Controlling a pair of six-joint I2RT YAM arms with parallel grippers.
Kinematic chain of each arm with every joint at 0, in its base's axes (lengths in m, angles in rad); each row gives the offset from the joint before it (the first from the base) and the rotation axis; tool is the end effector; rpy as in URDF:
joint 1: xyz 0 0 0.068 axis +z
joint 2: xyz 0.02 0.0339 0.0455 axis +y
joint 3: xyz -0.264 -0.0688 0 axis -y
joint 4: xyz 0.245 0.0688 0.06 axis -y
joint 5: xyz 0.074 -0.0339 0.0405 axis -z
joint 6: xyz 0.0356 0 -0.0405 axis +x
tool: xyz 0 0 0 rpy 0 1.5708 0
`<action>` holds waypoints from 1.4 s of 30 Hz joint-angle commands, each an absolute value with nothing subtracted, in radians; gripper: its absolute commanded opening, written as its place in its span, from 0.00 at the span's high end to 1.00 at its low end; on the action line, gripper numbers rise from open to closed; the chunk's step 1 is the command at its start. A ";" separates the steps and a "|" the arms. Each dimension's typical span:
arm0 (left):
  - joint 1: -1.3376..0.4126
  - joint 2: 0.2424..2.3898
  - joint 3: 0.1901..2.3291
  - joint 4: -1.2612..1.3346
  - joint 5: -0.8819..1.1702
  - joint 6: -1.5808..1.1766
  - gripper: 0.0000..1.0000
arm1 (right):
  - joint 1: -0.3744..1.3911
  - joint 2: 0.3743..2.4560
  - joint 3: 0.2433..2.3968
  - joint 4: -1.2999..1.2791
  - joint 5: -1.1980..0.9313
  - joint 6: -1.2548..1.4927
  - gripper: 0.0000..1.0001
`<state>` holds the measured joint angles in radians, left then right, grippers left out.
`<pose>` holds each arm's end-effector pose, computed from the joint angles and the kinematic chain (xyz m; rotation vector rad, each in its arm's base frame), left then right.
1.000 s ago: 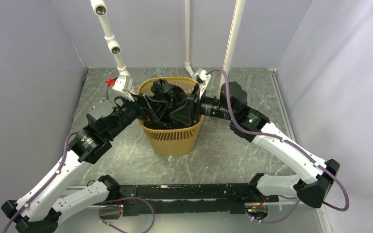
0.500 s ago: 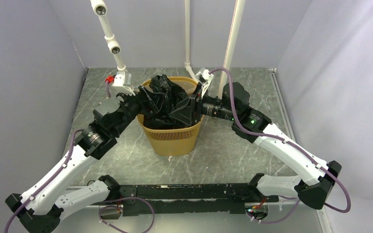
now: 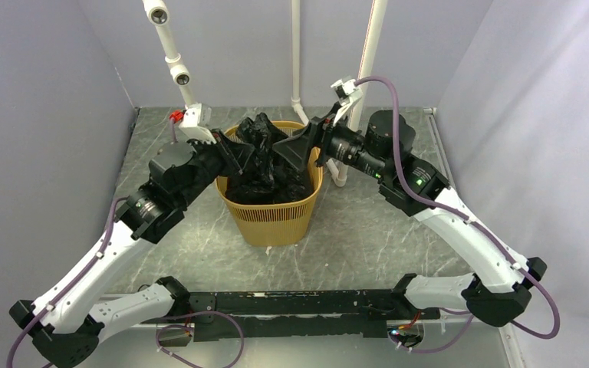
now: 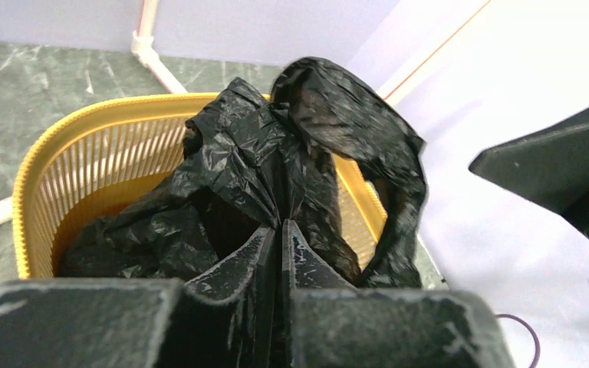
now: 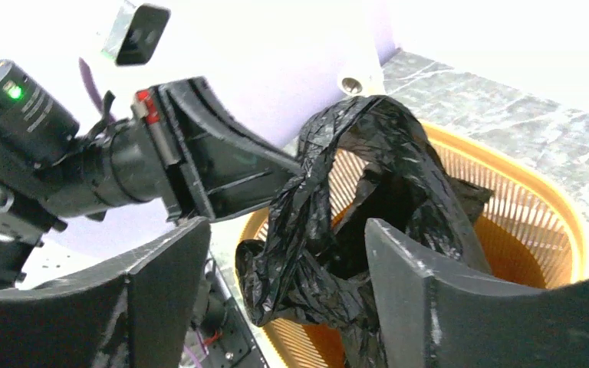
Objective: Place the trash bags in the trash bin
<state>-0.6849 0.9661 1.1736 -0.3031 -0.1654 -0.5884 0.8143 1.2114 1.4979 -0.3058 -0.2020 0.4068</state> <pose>0.1632 -0.1257 0.4295 -0.0466 1.7317 -0.8181 0.1692 0.1897 0.4853 -0.5083 1.6267 1.0945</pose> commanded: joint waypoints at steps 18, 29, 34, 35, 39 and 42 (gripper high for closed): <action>-0.683 0.919 1.159 -0.250 0.189 -0.510 0.97 | 0.811 1.253 1.526 -0.293 -0.180 0.703 0.29; -0.684 0.820 1.158 -0.363 0.140 -0.494 0.97 | 0.812 1.364 1.536 -0.250 -0.351 0.759 0.93; -0.683 0.777 1.149 -0.451 0.018 -0.514 0.72 | 0.810 1.294 1.468 -0.264 -0.252 0.741 1.00; -0.683 0.770 1.147 -0.457 0.004 -0.520 0.64 | 0.810 1.276 1.439 -0.250 -0.264 0.742 1.00; -0.684 0.753 1.128 -0.414 0.002 -0.544 0.34 | 0.810 1.207 1.311 -0.203 -0.285 0.791 1.00; -0.683 0.776 1.113 -0.352 0.004 -0.568 0.20 | 0.810 1.119 1.186 -0.107 -0.285 0.822 1.00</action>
<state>-0.6838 0.7593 1.1305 -0.4290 0.0269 -0.5327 0.8124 1.2186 1.3029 -0.2535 -0.2886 0.7692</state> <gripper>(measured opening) 0.744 0.010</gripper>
